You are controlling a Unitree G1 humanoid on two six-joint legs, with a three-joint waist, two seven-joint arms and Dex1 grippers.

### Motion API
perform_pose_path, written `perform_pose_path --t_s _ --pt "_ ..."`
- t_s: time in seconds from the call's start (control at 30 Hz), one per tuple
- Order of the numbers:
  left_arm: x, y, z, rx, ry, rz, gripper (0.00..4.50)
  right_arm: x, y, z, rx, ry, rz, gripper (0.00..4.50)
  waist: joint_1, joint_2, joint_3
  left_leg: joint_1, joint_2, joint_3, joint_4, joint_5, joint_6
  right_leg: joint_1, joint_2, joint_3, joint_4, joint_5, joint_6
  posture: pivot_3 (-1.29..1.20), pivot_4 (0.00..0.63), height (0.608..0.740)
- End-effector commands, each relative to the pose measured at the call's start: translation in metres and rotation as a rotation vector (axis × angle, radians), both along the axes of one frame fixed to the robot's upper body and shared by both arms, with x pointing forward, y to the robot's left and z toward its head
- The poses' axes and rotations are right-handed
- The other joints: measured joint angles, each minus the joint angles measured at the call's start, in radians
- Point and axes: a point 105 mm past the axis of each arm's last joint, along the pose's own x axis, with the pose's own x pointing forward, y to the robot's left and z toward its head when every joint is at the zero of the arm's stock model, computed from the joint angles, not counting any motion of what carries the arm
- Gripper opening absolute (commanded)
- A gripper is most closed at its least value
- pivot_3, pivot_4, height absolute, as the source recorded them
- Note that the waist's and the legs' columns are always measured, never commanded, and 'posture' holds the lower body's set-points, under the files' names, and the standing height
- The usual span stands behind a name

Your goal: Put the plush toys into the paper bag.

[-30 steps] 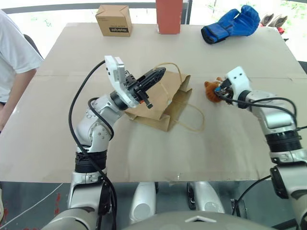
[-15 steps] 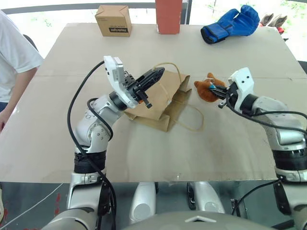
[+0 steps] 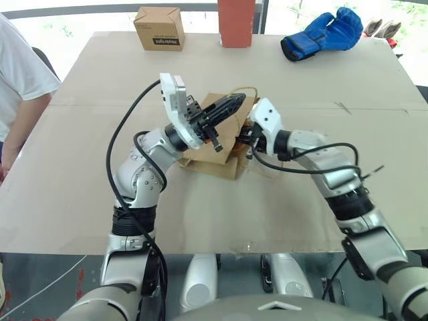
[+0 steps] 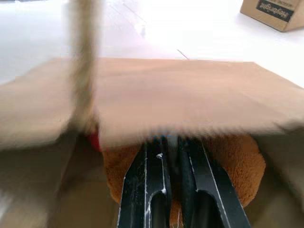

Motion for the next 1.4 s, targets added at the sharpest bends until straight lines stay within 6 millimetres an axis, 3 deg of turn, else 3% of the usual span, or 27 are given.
perform_pose_path --t_s 0.03,0.23,0.3,0.43,0.57,0.73,1.0,1.1,1.27,1.4 --pt "-0.010 -0.002 0.012 -0.019 -0.054 -0.016 0.00 0.002 0.007 0.002 0.068 0.035 0.053 0.63 0.002 0.000 0.000 0.000 0.000 0.000 0.000 0.000 0.000 0.000 0.000 0.000 0.000 0.000 0.000 0.00 0.150 0.740" --pt "-0.004 0.016 0.011 -0.036 -0.036 0.063 0.00 -0.002 -0.003 -0.008 0.059 0.020 0.020 3.34 0.000 0.000 0.000 0.000 0.000 0.000 0.000 0.000 0.000 0.000 0.000 0.000 0.001 0.000 0.000 0.00 0.150 0.740" --pt "-0.002 0.020 0.011 -0.042 -0.033 0.084 0.00 -0.007 -0.010 -0.009 0.074 0.031 0.002 3.34 0.002 0.000 0.000 0.000 0.000 0.000 0.000 0.000 0.000 0.000 0.000 0.000 0.001 0.000 0.000 0.00 0.150 0.740" --pt "0.000 0.031 0.022 -0.086 -0.056 0.106 0.00 -0.024 -0.048 0.002 0.177 0.099 -0.135 3.34 0.006 0.000 0.000 0.000 0.000 0.000 0.000 0.000 0.000 0.000 0.000 -0.001 0.000 0.000 0.000 0.00 0.150 0.740" --pt "-0.004 0.037 0.035 -0.104 -0.087 0.084 0.00 -0.030 -0.073 0.004 0.198 0.156 -0.231 3.34 0.001 0.000 0.000 0.000 0.000 0.000 0.000 0.000 0.000 0.000 0.000 -0.001 0.000 0.000 0.000 0.00 0.150 0.740" --pt "-0.007 0.036 0.040 -0.079 -0.112 0.049 0.00 -0.005 -0.108 -0.032 0.106 0.330 -0.455 3.34 0.000 0.000 0.000 0.001 0.000 0.000 0.000 0.000 0.000 0.000 0.000 0.000 0.000 -0.002 -0.003 0.00 0.150 0.740" --pt "-0.004 0.043 0.057 -0.121 -0.161 0.085 0.00 -0.001 -0.084 -0.053 0.171 0.537 -0.311 3.34 -0.003 0.000 0.000 0.000 0.000 0.000 0.000 0.000 0.000 0.000 0.000 0.000 0.000 0.000 0.000 0.00 0.150 0.740" --pt "-0.005 0.047 0.059 -0.132 -0.170 0.114 0.00 -0.001 -0.074 -0.055 0.183 0.548 -0.266 2.44 -0.006 0.000 0.000 0.001 0.000 0.000 0.000 0.000 0.000 0.000 0.000 0.000 0.000 0.000 0.000 0.00 0.150 0.740" --pt "-0.007 0.050 0.057 -0.137 -0.166 0.136 0.00 -0.009 -0.065 -0.053 0.215 0.563 -0.202 0.03 -0.007 0.000 0.000 0.000 0.000 0.000 0.000 0.000 0.000 0.000 0.000 0.000 0.001 0.000 0.000 0.00 0.150 0.740" --pt "-0.006 0.051 0.054 -0.130 -0.161 0.147 0.00 -0.011 -0.062 -0.036 0.338 0.555 -0.161 0.03 -0.003 0.000 0.000 0.000 0.000 0.000 0.000 0.000 0.000 0.000 0.000 0.000 0.001 0.000 0.000 0.00 0.150 0.740"
